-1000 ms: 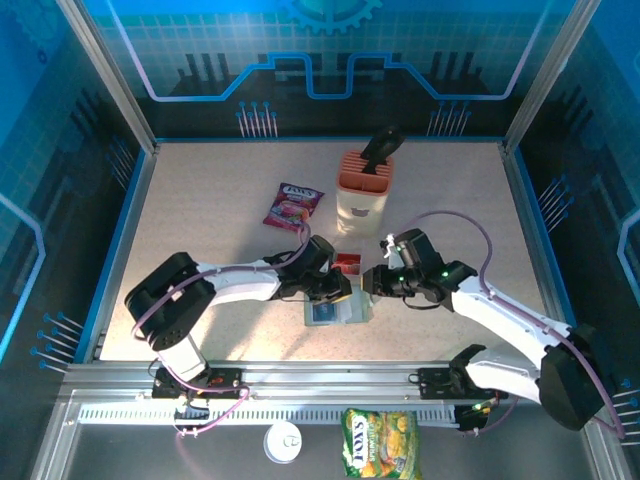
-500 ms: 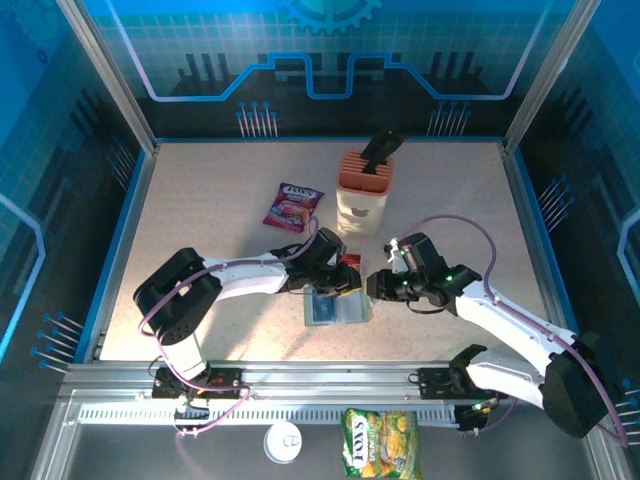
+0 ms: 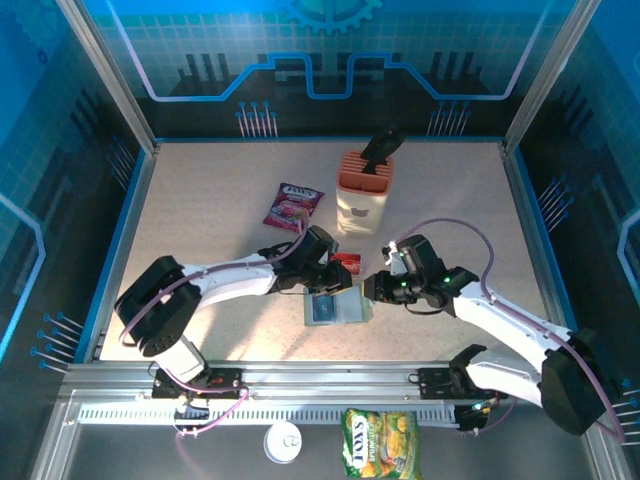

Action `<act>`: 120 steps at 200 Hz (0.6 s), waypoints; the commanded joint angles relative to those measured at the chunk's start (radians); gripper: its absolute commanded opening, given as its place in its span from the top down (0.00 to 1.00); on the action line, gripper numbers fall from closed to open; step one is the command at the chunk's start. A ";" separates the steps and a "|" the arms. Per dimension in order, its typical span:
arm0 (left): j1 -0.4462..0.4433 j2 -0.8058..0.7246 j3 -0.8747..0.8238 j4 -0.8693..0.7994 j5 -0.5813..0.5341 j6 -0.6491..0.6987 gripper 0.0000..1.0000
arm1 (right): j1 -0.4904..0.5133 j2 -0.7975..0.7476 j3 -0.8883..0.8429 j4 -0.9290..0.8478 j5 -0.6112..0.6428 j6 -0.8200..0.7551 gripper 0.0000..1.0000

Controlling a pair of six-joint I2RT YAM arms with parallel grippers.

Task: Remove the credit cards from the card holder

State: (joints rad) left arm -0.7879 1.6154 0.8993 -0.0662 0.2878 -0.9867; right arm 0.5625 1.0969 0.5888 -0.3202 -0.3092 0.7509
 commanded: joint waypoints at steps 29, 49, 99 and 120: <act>0.011 -0.104 -0.072 -0.102 -0.072 0.036 0.90 | 0.038 0.070 -0.011 0.091 -0.046 0.042 0.72; 0.018 -0.142 -0.105 -0.125 -0.093 0.033 0.92 | 0.065 0.110 -0.007 0.131 -0.054 0.056 0.72; 0.049 -0.200 -0.180 -0.121 -0.096 0.006 0.99 | 0.132 0.237 0.030 0.200 -0.071 0.080 0.73; 0.055 -0.213 -0.202 -0.115 -0.100 -0.005 1.00 | 0.147 0.275 0.043 0.215 -0.082 0.082 0.73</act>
State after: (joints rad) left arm -0.7425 1.4372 0.7258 -0.1604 0.2050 -0.9699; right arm 0.6861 1.3365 0.5938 -0.1513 -0.3618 0.8162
